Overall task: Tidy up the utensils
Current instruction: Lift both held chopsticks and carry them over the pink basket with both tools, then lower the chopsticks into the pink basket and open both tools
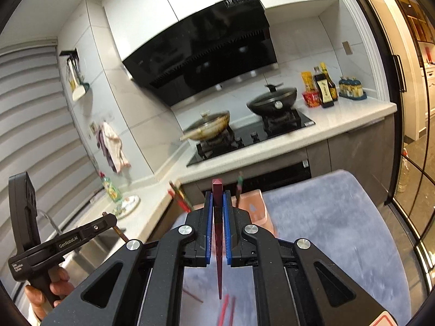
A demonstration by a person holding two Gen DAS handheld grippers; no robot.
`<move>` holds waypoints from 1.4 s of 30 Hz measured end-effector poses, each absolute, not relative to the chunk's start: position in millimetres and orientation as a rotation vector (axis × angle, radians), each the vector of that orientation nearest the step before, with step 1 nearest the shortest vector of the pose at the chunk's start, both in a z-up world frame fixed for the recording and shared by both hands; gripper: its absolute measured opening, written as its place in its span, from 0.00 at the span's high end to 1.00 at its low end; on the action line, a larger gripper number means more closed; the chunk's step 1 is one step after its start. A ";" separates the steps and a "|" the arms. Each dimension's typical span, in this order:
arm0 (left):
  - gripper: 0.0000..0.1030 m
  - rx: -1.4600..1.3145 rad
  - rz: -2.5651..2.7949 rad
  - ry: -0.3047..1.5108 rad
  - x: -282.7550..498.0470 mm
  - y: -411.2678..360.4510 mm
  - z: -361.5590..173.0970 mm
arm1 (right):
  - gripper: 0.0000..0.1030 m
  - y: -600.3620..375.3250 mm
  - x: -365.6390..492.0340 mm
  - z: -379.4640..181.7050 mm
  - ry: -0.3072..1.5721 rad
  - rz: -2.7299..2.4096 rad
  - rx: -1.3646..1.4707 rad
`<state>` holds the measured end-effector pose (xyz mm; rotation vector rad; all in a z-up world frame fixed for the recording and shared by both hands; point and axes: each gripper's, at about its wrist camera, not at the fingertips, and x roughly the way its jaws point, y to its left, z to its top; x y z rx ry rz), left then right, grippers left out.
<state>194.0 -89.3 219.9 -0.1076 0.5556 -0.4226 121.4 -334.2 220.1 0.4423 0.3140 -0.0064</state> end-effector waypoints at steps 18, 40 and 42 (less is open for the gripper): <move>0.93 -0.129 -0.310 0.328 294.6 -109.5 252.0 | 0.93 -351.7 244.0 244.7 0.211 -0.088 0.430; 0.93 -0.151 -0.333 0.497 325.2 -118.4 173.0 | 0.93 -330.5 281.8 167.2 0.403 -0.087 0.379; 0.92 -0.141 -0.332 0.501 323.1 -118.9 171.0 | 0.92 -330.5 280.6 166.2 0.407 -0.086 0.383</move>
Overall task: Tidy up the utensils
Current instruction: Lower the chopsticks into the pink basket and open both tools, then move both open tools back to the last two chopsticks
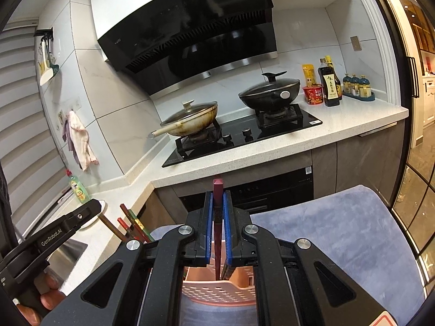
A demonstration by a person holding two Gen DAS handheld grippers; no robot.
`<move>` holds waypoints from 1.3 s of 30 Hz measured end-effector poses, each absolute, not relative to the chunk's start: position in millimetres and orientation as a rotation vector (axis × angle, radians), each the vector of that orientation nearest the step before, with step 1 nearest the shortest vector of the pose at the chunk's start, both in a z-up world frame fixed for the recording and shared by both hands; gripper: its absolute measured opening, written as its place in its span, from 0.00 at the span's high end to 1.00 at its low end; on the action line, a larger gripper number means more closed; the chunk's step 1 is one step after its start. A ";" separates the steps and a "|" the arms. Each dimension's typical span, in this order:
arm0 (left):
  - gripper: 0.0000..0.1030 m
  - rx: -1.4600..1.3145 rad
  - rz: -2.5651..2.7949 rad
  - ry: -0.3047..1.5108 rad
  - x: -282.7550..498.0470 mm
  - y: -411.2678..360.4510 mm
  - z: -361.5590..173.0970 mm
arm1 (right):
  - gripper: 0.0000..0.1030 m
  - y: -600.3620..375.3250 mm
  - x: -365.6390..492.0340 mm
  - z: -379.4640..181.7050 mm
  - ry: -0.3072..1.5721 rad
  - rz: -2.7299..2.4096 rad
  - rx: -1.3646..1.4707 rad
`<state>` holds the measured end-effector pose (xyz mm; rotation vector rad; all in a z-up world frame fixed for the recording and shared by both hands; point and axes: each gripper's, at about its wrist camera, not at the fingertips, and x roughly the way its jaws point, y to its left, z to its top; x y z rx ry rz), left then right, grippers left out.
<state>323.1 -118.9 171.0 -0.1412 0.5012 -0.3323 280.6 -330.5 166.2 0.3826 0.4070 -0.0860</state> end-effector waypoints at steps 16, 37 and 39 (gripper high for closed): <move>0.38 -0.089 -0.307 0.510 274.2 -109.9 169.0 | 0.69 -323.0 216.9 179.5 0.373 -0.047 0.350; 0.32 0.009 -0.254 0.657 156.2 -70.1 90.3 | 0.64 -265.5 73.8 100.0 0.557 -0.017 0.224; 0.32 0.029 -0.243 0.663 145.6 -67.7 79.5 | 0.64 -259.3 62.0 86.1 0.590 -0.014 0.220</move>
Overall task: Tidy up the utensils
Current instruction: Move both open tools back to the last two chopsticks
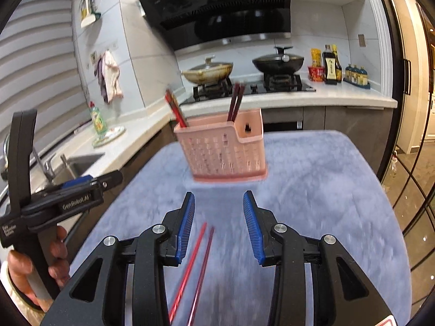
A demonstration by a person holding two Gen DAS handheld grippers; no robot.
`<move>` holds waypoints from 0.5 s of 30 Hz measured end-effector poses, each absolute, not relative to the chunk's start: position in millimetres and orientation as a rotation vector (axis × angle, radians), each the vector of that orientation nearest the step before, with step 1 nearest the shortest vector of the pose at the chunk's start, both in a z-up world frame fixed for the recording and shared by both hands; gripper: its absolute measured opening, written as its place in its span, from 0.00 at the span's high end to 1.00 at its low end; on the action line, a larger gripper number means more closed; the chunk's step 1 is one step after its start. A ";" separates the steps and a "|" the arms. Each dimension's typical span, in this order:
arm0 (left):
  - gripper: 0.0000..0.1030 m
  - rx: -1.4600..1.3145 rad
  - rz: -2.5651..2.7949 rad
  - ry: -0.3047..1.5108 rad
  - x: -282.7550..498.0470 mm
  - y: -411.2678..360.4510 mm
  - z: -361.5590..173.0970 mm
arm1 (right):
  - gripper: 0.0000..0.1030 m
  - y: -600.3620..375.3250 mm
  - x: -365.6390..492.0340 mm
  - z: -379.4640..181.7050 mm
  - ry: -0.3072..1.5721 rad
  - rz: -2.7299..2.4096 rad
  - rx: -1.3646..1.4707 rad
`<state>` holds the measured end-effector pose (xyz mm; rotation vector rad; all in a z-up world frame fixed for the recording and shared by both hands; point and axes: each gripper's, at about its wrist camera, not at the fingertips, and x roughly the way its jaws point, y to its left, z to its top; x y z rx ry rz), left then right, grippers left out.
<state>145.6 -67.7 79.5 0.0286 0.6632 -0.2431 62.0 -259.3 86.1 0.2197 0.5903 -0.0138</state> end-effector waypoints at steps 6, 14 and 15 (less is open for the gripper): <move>0.32 0.066 -0.236 0.706 113.7 -60.3 47.7 | 0.64 -235.1 32.3 54.4 0.656 -0.027 0.125; 0.32 0.062 -0.215 0.789 83.9 -51.0 8.0 | 0.64 -209.0 6.1 11.3 0.754 0.000 0.113; 0.32 0.069 -0.207 0.795 80.8 -50.4 3.5 | 0.64 -206.1 3.2 5.4 0.767 0.002 0.112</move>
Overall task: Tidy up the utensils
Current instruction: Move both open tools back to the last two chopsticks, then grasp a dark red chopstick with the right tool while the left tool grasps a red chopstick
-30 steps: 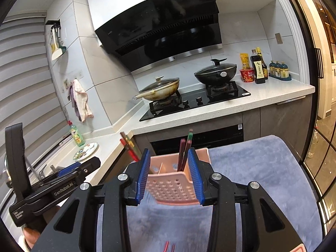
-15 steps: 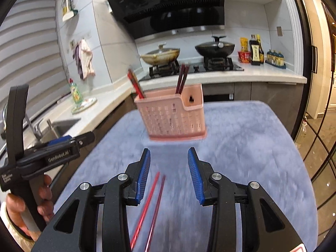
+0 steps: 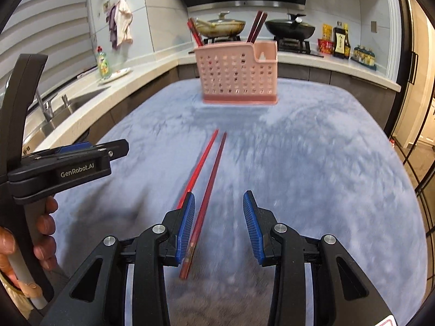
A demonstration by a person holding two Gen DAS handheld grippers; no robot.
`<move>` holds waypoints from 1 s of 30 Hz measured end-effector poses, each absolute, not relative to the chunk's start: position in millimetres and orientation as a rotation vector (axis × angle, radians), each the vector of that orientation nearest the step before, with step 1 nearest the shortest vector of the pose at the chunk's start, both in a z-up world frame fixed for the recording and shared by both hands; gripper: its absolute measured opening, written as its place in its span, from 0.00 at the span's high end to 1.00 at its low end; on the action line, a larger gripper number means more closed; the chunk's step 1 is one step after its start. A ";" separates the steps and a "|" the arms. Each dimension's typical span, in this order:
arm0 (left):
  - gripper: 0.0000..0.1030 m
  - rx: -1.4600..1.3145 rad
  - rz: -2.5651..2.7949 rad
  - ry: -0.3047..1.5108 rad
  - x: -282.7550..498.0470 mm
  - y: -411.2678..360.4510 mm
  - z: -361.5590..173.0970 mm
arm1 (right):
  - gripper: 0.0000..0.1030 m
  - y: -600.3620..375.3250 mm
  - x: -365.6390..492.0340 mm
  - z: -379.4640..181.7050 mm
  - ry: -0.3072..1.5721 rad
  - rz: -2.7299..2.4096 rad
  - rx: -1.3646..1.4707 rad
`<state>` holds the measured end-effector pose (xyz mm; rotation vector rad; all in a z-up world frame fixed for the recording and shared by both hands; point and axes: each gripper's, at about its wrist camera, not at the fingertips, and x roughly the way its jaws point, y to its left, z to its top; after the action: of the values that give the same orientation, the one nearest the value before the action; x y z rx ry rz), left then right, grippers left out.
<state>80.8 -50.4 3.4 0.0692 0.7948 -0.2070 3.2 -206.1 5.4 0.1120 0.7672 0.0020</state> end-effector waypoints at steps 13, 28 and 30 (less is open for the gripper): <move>0.32 0.053 -0.217 0.882 58.4 -46.1 -28.1 | 0.67 -180.2 -8.4 -32.1 0.854 0.046 0.103; 0.28 0.050 -0.250 0.923 45.5 -53.1 -36.9 | 0.93 -196.8 -15.3 -39.5 0.850 0.010 0.149; 0.27 0.053 -0.261 0.925 43.0 -56.0 -37.4 | 0.93 -200.2 -17.1 -39.2 0.848 0.002 0.154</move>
<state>43.0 -56.0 -37.4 0.0534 0.9250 -0.2606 -17.1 -200.2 -39.2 0.1542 0.8480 0.0019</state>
